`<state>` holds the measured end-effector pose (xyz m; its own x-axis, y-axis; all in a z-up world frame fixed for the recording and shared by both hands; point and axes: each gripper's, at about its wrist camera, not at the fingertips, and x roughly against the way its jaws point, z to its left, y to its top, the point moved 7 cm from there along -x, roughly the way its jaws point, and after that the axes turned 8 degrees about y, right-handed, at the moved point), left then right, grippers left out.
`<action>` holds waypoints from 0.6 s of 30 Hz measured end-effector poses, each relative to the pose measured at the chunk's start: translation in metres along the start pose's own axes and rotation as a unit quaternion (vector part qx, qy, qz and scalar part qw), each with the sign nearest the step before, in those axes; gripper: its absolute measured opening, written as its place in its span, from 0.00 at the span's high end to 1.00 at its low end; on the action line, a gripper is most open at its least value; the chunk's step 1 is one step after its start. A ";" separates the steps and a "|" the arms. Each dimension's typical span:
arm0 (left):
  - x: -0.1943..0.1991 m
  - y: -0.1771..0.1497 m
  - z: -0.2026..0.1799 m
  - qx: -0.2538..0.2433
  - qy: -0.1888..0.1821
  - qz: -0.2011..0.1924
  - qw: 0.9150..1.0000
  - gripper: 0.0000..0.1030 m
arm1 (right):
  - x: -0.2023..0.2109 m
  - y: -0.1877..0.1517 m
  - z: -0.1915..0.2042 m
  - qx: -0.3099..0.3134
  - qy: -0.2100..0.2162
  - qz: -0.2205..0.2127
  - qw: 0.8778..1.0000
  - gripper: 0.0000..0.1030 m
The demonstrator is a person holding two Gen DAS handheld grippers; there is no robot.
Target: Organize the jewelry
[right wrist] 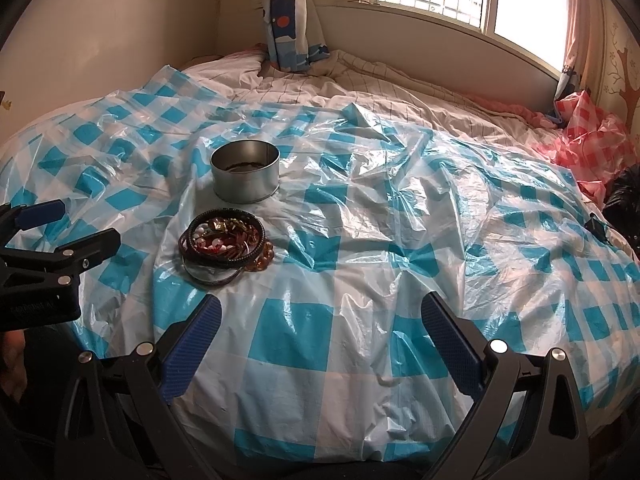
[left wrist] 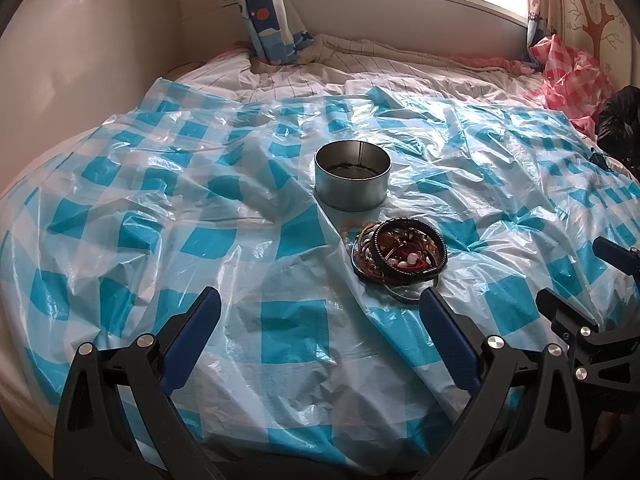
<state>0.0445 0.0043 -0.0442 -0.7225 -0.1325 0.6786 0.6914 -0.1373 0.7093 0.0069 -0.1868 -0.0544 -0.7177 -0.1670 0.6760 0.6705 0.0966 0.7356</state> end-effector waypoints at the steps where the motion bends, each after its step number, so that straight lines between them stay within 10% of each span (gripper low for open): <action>1: 0.000 0.000 0.000 0.000 0.000 0.000 1.000 0.07 | 0.000 0.000 0.000 0.000 0.000 0.000 1.000 0.07; 18: 0.002 0.001 0.002 -0.002 -0.002 -0.005 1.000 0.07 | -0.001 -0.001 0.002 0.000 0.012 0.002 1.000 0.07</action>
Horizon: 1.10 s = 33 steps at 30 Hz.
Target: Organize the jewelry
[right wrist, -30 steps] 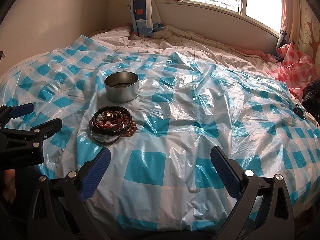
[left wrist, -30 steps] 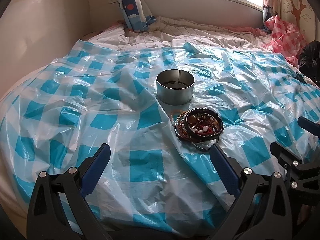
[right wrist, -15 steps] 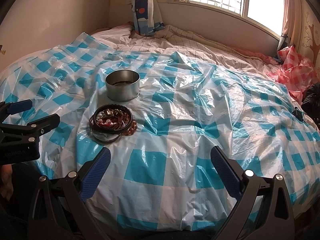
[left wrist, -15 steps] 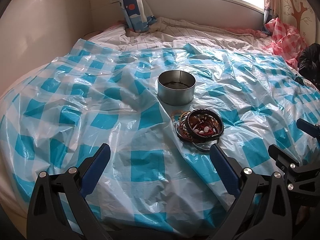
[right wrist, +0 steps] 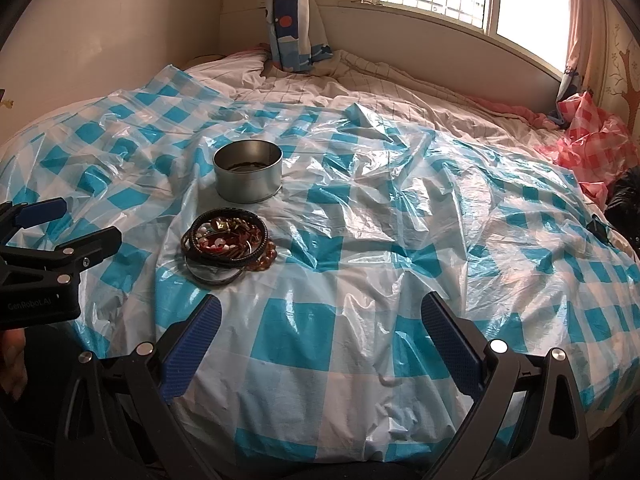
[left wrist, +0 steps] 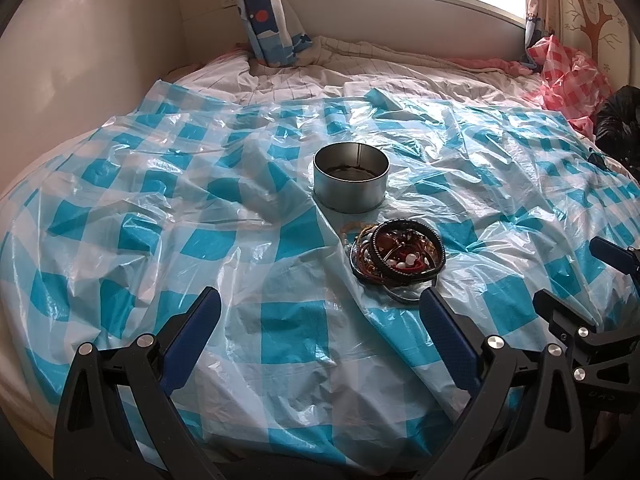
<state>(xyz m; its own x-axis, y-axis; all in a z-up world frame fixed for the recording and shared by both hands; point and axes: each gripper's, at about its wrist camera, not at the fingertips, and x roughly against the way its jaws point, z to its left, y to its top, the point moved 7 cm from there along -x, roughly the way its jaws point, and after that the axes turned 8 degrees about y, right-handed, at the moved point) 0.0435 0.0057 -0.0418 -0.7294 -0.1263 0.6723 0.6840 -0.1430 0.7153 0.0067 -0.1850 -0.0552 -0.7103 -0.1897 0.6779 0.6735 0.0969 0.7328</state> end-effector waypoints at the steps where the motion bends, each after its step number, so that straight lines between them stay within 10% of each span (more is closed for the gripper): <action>1: 0.001 0.000 0.000 0.000 -0.001 -0.001 1.000 0.07 | -0.001 0.000 0.000 -0.001 0.004 0.000 1.000 0.07; 25: -0.039 0.017 -0.045 -0.052 -0.052 0.038 0.997 0.08 | -0.004 0.012 -0.006 -0.018 0.038 -0.015 0.999 0.07; 33: -0.097 0.027 -0.057 -0.040 -0.071 0.094 0.992 0.37 | -0.010 0.011 -0.009 -0.034 0.051 -0.007 0.998 0.07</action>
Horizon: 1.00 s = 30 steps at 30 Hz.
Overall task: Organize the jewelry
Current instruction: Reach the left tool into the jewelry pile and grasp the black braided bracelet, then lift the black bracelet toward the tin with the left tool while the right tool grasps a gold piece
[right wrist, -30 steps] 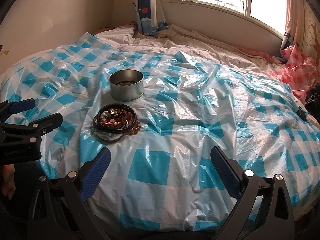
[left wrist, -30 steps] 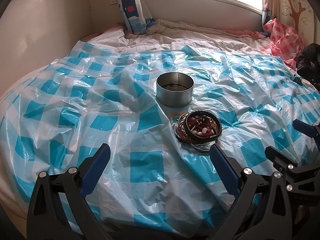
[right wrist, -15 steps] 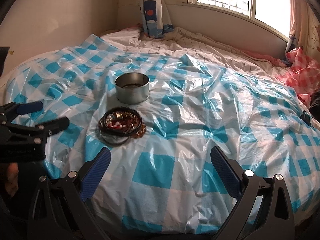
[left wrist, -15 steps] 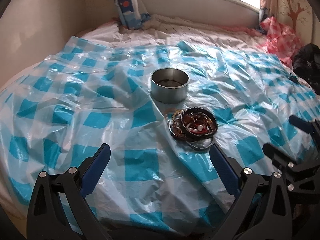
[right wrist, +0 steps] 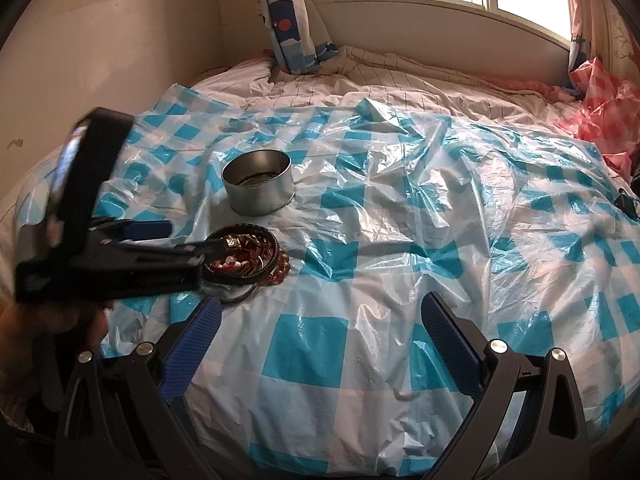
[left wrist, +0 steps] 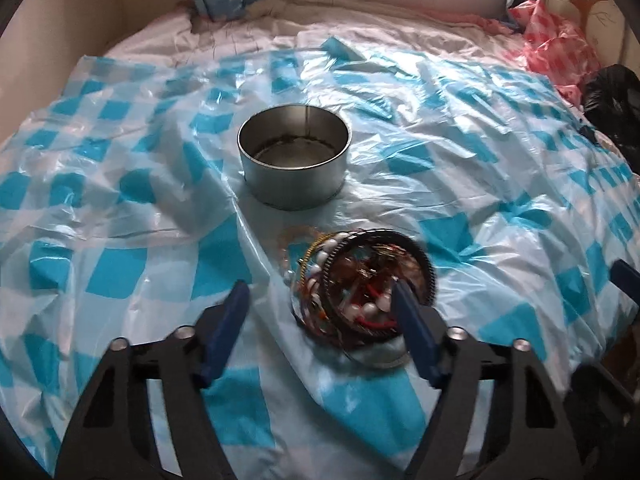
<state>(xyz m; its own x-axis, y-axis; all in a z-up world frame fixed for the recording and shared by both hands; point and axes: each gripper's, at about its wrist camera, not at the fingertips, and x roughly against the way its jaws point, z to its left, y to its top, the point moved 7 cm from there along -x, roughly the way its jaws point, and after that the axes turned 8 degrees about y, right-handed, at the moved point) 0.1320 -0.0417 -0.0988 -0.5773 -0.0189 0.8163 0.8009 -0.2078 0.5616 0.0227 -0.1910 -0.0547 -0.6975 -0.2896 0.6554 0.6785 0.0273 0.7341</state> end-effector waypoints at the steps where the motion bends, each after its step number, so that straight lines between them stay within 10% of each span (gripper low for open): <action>1: -0.004 0.000 0.000 -0.001 0.000 0.003 1.000 0.41 | 0.000 0.000 0.002 0.004 -0.001 0.001 1.000 0.07; 7: -0.020 -0.003 -0.001 -0.003 -0.004 0.011 1.000 0.56 | -0.003 -0.002 0.008 0.023 -0.007 0.003 1.000 0.07; 13: -0.017 0.000 0.005 0.013 -0.016 0.001 1.000 0.93 | -0.004 -0.003 0.008 0.020 -0.008 0.004 1.000 0.07; 24: 0.001 0.003 0.027 0.071 -0.074 -0.023 0.994 0.93 | -0.005 -0.004 0.007 0.021 0.000 0.011 1.000 0.07; 30: 0.012 0.006 0.065 0.135 -0.055 -0.049 0.988 0.93 | -0.029 0.006 0.024 0.041 0.079 0.031 0.996 0.07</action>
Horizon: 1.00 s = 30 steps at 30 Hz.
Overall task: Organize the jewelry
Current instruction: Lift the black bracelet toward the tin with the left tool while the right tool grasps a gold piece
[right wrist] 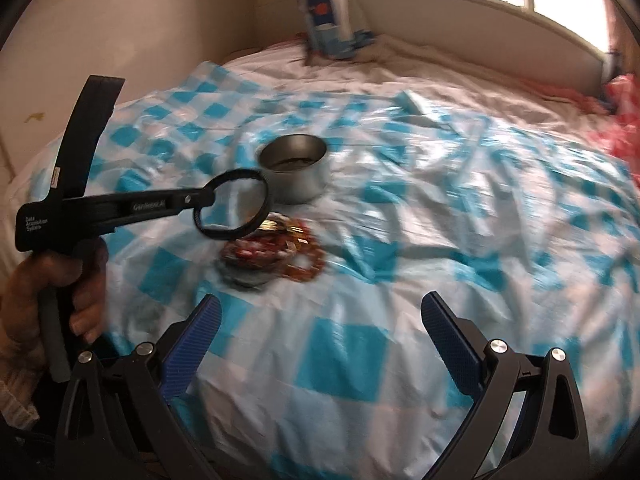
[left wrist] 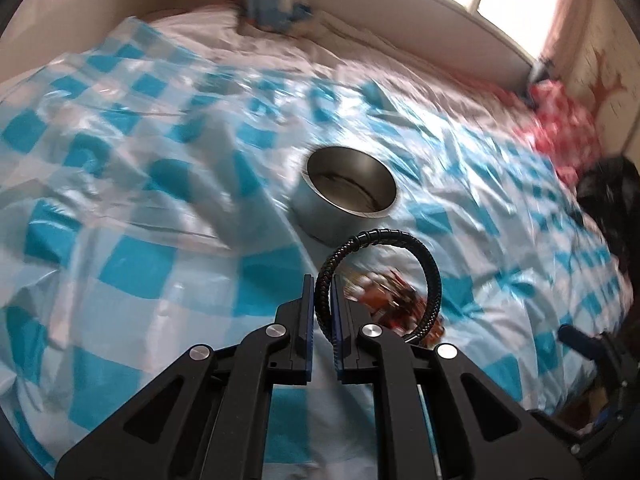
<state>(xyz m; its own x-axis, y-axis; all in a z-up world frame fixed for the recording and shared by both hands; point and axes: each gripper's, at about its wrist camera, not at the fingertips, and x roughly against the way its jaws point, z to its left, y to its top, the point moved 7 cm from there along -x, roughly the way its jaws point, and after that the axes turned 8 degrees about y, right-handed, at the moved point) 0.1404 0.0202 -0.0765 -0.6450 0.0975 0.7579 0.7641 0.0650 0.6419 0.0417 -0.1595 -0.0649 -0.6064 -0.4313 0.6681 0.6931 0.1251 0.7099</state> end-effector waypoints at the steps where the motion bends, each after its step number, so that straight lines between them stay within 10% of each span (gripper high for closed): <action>1: 0.002 0.002 0.006 0.007 0.002 -0.004 1.000 0.93 | -0.006 0.004 0.002 0.005 0.010 0.000 1.000 0.07; 4: 0.006 0.006 0.020 0.026 0.009 -0.011 1.000 0.93 | -0.029 0.018 0.007 0.017 0.035 0.001 0.999 0.09; 8: 0.008 0.008 0.031 0.038 0.012 -0.013 0.999 0.93 | -0.069 0.028 0.005 0.010 0.062 0.034 0.997 0.41; 14: 0.009 0.010 0.034 0.037 0.004 -0.012 0.999 0.93 | -0.103 0.034 -0.002 0.001 0.073 0.063 0.995 0.55; 18: 0.008 0.010 0.034 0.035 -0.002 -0.011 0.999 0.93 | -0.114 0.033 0.002 0.006 0.078 0.074 0.994 0.83; 30: 0.008 0.010 0.032 0.032 -0.003 -0.013 0.999 0.93 | -0.049 0.049 0.002 -0.037 0.116 -0.036 0.992 0.86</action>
<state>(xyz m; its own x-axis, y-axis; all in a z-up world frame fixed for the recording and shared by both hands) 0.1431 0.0537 -0.0677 -0.6642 0.1015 0.7406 0.7469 0.1315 0.6518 0.1046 -0.1308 -0.0628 -0.5549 -0.6325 0.5404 0.6835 0.0237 0.7295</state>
